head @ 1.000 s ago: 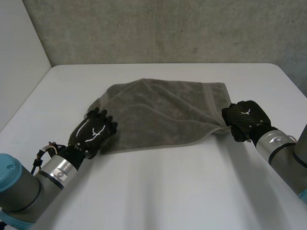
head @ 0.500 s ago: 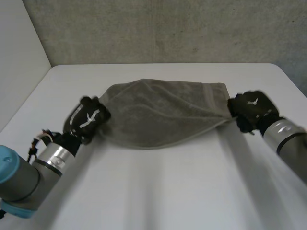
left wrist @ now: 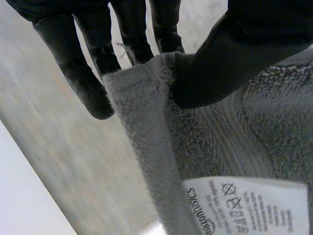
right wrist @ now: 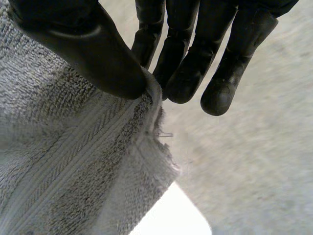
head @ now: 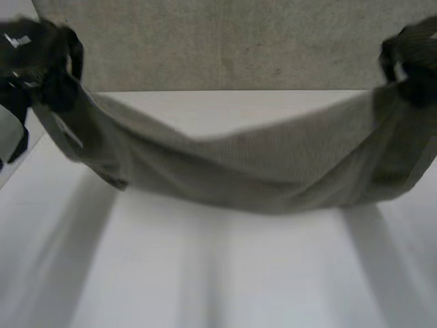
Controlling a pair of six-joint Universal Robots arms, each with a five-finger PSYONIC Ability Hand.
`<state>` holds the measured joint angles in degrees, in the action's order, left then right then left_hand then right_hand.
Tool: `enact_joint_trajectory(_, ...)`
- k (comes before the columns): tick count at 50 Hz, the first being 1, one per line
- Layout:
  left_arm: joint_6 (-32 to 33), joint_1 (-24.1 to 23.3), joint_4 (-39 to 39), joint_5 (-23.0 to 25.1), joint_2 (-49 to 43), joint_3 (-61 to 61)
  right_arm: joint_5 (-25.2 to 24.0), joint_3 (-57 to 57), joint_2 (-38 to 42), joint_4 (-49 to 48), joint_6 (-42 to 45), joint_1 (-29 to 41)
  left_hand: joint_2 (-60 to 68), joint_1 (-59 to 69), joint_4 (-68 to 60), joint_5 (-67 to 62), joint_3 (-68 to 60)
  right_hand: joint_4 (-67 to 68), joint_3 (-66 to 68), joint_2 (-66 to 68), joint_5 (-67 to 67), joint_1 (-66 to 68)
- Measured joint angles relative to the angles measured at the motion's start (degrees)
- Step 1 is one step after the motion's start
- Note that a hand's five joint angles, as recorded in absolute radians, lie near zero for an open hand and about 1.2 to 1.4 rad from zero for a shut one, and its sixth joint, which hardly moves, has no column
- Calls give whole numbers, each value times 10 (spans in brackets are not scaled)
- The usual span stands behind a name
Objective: Fold the towel.
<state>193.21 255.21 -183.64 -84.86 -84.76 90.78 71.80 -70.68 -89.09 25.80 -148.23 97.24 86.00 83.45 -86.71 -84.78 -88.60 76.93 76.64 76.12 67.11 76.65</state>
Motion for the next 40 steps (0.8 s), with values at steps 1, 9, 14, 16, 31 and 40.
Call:
enact_joint_trajectory(1,1,-5,29,-5,-16,-12,6,0,17,6,14,9,0,0,0,-2,0,0,0,0,0,0)
enact_joint_trajectory(9,22,-22,145,-37,-154,-89,85,15,145,23,98,67,0,0,0,-2,0,0,0,0,0,0)
enact_joint_trajectory(14,58,-25,167,-52,-251,-182,125,81,224,13,127,88,0,0,0,-2,0,0,0,0,0,0)
enact_joint_trajectory(16,73,-26,169,-58,-285,-227,135,117,252,-8,131,96,0,0,0,-2,0,0,0,0,0,0)
enact_joint_trajectory(31,-13,-40,-104,-100,-365,-533,159,176,239,-530,116,112,0,0,0,-3,-1,0,0,0,0,0)
enact_joint_trajectory(40,-32,-38,-159,-91,-345,-426,129,135,232,-442,114,106,0,0,0,-3,-1,0,0,0,0,0)
